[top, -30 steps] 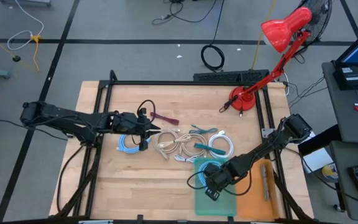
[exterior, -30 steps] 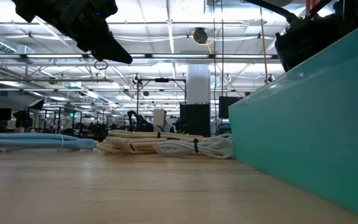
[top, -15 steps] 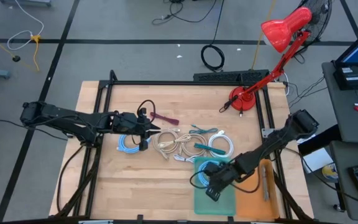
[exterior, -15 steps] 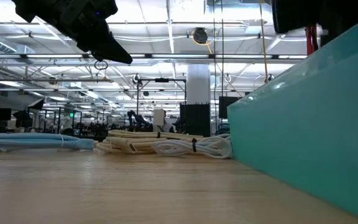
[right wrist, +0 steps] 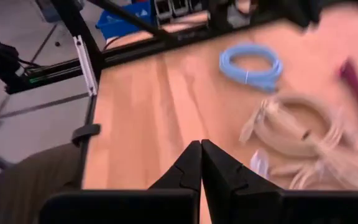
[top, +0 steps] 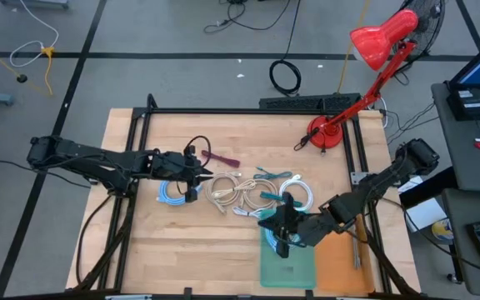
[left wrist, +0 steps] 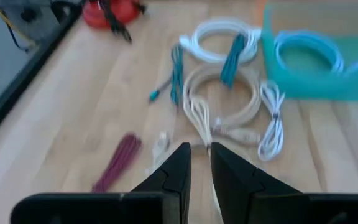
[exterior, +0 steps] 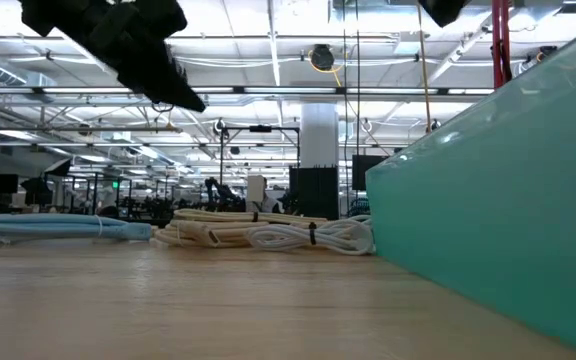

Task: Pick & Place USB Port
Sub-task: Put the light blue charger cable into the blue bin

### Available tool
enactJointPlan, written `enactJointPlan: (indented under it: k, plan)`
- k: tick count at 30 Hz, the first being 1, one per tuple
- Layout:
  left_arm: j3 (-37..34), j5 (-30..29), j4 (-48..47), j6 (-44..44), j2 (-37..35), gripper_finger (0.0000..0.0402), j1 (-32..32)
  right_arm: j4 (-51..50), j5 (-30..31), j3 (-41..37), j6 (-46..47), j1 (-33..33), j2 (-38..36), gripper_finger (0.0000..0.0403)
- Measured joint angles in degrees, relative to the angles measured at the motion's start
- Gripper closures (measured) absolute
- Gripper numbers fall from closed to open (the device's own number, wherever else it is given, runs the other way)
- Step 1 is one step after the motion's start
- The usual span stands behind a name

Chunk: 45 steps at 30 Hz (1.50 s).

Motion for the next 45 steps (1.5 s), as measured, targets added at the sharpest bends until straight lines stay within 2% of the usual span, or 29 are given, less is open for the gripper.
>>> enactJointPlan:
  k: [4, 6, 10, 12, 16, 21, 23, 27, 29, 33, 39, 45]
  plan:
    - [0.0, -0.4, -6.7, -1.5, -0.1, 0.0334, 0.0, -0.1, 6.4, -0.4, -8.9, -1.3, 0.0, 0.0403]
    - [0.0, -2.4, -10.9, -3.4, -0.1, 0.0334, 0.0, 0.0, 11.3, -1.6, -12.1, -2.0, 0.0, 0.0403]
    - [0.0, -6.8, -20.4, -6.5, -0.1, 0.0334, 0.0, 2.6, 19.9, -6.6, -14.0, -3.9, 0.0, 0.0403]
    - [0.0, -7.3, -25.0, -7.6, -0.1, 0.0334, -0.1, 6.0, 21.8, -9.8, -14.1, -5.3, 0.0, 0.0403]
    - [0.0, -5.1, -32.2, -8.6, -0.1, 0.0334, -1.1, 16.2, 19.4, -16.9, -14.2, -8.7, 0.0, 0.0403]
    - [0.0, 7.4, -37.7, -13.3, -0.1, 0.0334, -3.3, 29.0, 10.0, -23.4, -14.7, -11.1, 0.0, 0.0403]
    - [0.0, 9.6, -37.6, -15.3, -0.1, 0.0334, -5.5, 32.4, 7.8, -24.6, -14.9, -11.3, 0.0, 0.0403]
    - [0.0, 9.2, -35.3, -17.0, -0.1, 0.033, -9.7, 34.2, 6.4, -25.2, -15.1, -11.1, 0.0, 0.0403]
    - [0.0, 7.2, -34.7, -17.5, -0.1, 0.0316, -11.2, 34.9, 6.4, -25.2, -15.4, -10.8, 0.0, 0.0403]
    - [0.0, 2.5, -35.4, -18.7, 0.0, 0.0259, -12.6, 35.2, 6.5, -25.2, -15.8, -10.5, 0.0, 0.0403]
    - [0.0, 4.8, -35.4, -21.2, 2.6, 0.017, -13.4, 35.6, 6.5, -25.2, -15.8, -10.5, 0.0, 0.0403]
    - [0.0, 4.6, -35.4, -21.7, 8.1, 0.0141, -14.3, 35.6, 6.5, -25.2, -15.6, -10.5, 0.0, 0.0403]
